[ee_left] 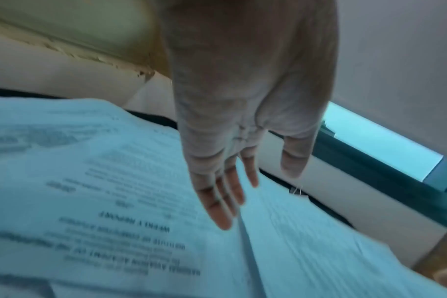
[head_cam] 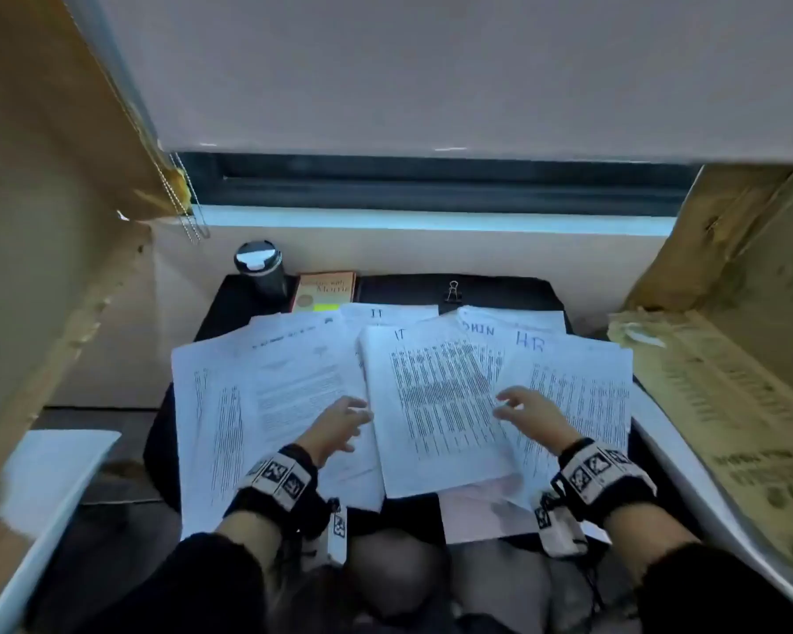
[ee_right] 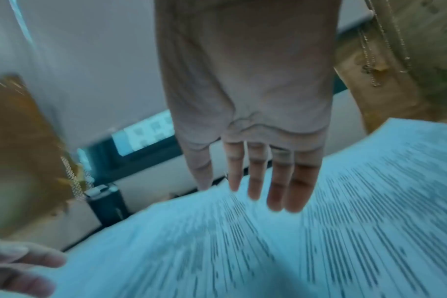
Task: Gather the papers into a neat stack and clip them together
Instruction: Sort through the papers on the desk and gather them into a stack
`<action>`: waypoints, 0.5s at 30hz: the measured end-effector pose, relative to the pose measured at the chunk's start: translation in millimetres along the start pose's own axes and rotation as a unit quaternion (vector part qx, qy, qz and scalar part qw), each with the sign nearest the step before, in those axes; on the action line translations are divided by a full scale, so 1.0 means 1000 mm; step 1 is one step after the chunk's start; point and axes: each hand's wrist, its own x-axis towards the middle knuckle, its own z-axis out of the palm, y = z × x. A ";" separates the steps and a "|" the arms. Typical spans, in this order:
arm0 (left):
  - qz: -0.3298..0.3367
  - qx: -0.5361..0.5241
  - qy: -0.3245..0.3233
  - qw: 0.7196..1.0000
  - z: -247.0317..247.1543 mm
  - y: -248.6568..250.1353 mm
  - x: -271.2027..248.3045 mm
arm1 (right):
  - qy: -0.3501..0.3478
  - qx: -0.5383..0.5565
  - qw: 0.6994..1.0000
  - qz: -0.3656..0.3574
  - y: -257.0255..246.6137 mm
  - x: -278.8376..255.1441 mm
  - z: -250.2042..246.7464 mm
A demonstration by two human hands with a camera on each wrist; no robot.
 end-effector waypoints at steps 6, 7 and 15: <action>-0.058 -0.016 0.019 0.998 0.018 -0.014 0.007 | 0.038 0.046 0.991 0.118 -0.001 0.013 0.044; -0.059 -0.036 0.017 0.997 0.019 -0.017 0.008 | 0.043 0.048 0.990 0.129 0.003 0.015 0.050; -0.068 -0.160 -0.023 0.984 0.011 -0.023 0.013 | 0.056 0.272 0.959 0.051 -0.007 -0.002 0.052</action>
